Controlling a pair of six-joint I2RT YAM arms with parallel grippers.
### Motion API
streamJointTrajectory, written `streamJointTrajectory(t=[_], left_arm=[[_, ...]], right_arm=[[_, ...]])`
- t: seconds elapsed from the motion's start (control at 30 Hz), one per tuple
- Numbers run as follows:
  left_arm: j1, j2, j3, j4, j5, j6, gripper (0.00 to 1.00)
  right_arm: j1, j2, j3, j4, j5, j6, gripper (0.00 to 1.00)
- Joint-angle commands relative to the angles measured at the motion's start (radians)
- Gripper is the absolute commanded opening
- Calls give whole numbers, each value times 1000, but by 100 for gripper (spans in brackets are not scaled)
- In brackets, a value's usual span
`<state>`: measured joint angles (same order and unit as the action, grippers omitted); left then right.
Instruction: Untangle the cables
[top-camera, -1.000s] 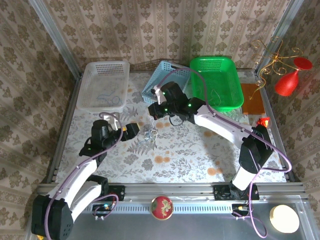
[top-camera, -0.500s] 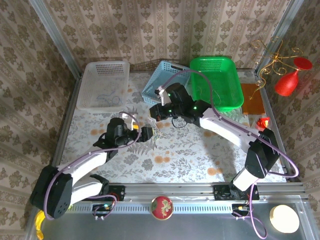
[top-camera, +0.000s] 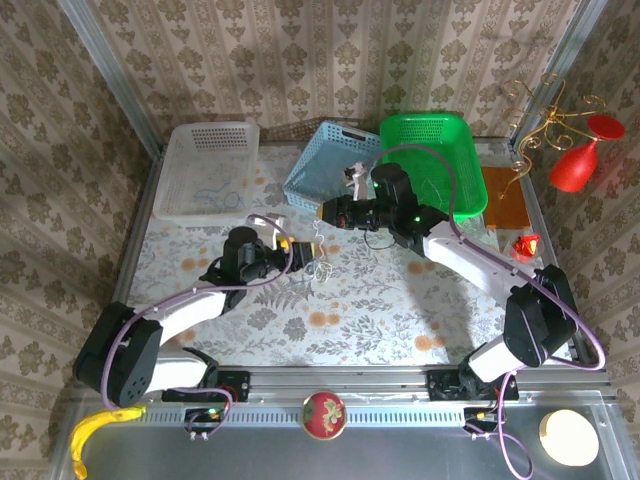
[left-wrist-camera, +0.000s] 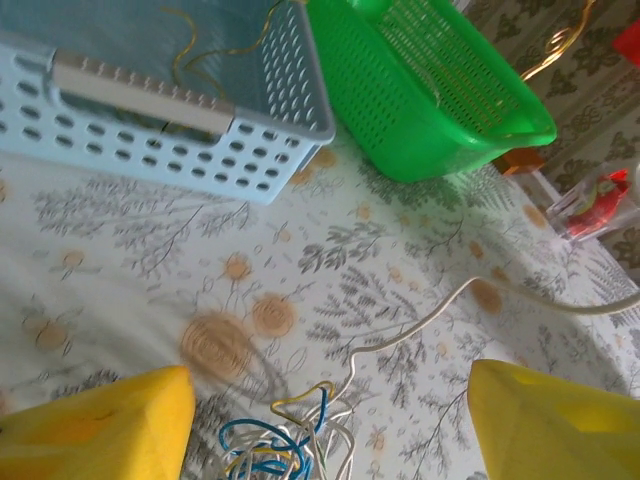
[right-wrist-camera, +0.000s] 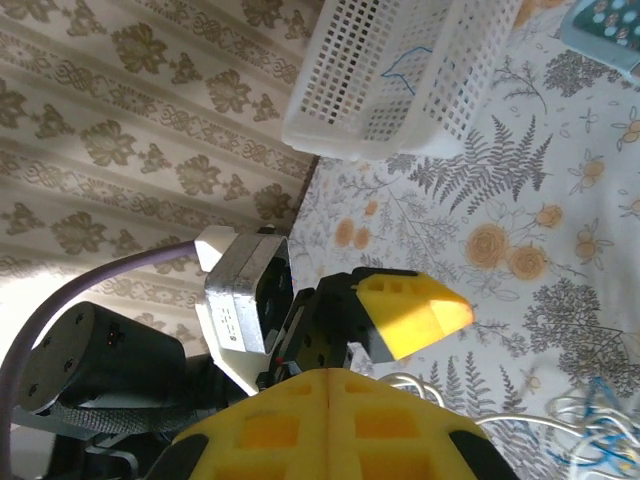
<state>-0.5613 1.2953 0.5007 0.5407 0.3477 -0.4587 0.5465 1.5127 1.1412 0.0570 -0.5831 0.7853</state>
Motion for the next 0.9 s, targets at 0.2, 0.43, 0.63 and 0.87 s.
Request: streamJointTrajectory(t=[0.2, 0.43, 0.63, 0.87], left_arm=[[-23, 139, 74, 211, 78, -33, 86], [-29, 246, 108, 366, 96, -94, 68], [-28, 266, 103, 445, 104, -123, 20], [-23, 175, 55, 419, 79, -117, 1]], right_arm=[[-15, -17, -1, 129, -103, 98, 0], [-32, -19, -7, 197, -152, 168, 0], [-75, -36, -26, 204, -171, 183, 0], [-155, -46, -69, 227, -190, 196, 0]])
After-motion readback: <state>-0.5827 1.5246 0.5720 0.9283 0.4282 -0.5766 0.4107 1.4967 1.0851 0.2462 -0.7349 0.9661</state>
